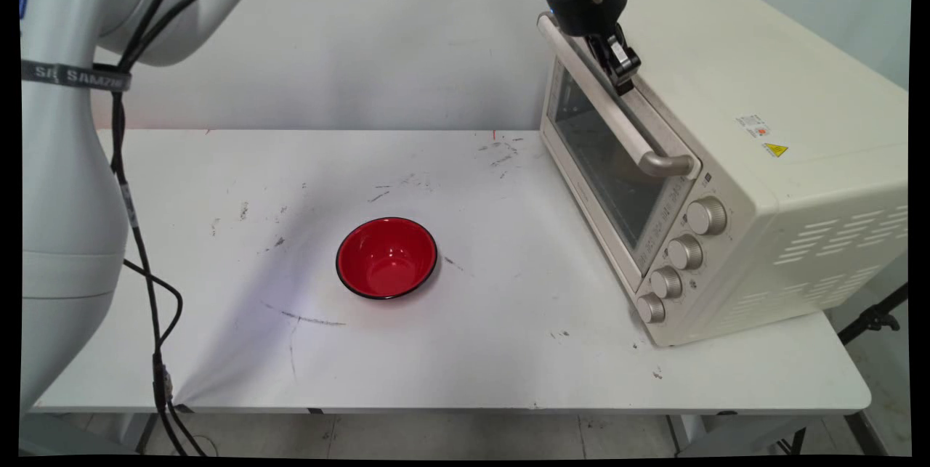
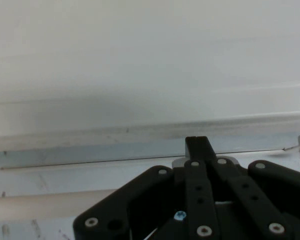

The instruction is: Open the oven

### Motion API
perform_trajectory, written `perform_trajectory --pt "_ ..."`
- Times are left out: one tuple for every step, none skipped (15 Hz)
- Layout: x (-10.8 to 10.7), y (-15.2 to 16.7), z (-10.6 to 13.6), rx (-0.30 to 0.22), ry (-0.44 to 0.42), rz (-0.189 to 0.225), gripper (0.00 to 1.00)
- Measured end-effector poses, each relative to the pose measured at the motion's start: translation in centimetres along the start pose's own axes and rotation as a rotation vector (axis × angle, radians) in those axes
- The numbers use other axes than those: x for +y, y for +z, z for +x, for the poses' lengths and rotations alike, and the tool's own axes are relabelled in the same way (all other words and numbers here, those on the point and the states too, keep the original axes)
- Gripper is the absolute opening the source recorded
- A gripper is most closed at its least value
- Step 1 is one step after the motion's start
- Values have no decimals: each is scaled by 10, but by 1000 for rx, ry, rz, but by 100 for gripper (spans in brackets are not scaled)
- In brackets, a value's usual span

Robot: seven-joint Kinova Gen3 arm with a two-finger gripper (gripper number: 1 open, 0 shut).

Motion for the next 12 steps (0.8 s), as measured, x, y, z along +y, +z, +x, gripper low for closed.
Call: perform_trajectory --pt "0 3 0 -6 -2 -1 0" --pt "1 6 0 -13 -5 -2 0" --pt "1 8 0 -18 -6 -3 0" --pt "1 9 0 -23 -7 -3 0" --pt "2 10 -1 -30 -8 -3 0" --pt "2 11 -2 -39 -9 -4 0" --pt "3 11 -4 -46 -10 -4 0" --pt "4 11 -5 -51 -10 -4 0" --pt "4 10 -6 -53 -11 -4 0" --pt "5 10 -7 -55 -10 -5 0" --pt "6 8 -9 -55 -11 -6 0" --pt "6 6 -12 -54 -13 -6 0"
